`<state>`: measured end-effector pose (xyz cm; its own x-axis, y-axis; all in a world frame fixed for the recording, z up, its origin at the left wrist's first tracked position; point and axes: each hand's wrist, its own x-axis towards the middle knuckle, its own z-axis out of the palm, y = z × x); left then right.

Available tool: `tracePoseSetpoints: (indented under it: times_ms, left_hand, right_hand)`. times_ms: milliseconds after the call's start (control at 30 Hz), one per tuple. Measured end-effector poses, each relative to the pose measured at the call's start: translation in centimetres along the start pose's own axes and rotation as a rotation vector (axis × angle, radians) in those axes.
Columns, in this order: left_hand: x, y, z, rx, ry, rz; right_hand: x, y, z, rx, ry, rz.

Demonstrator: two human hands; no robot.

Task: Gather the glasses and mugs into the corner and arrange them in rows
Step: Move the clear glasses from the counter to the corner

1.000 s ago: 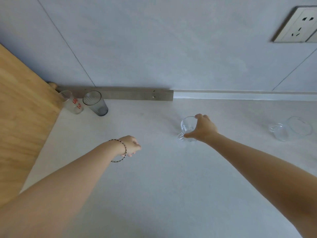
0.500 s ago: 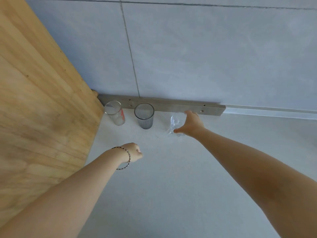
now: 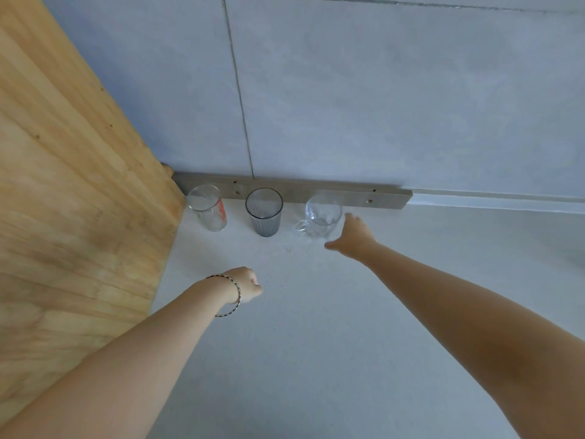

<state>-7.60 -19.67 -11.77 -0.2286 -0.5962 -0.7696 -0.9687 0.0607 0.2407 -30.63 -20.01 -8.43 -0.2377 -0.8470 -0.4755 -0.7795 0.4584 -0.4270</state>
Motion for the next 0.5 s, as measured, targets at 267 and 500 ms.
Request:
tracePoseSetpoints:
  times_ms: [267, 500]
  left_hand:
    - [-1.3, 11.9, 4.5, 0.127, -0.015, 0.123]
    - [-3.1, 28.1, 11.8, 0.228, -0.056, 0.280]
  right_hand:
    - [-8.2, 14.3, -3.5, -0.206, -0.289, 0.061]
    - [-15.4, 31.8, -11.3, -0.192, -0.121, 0.195]
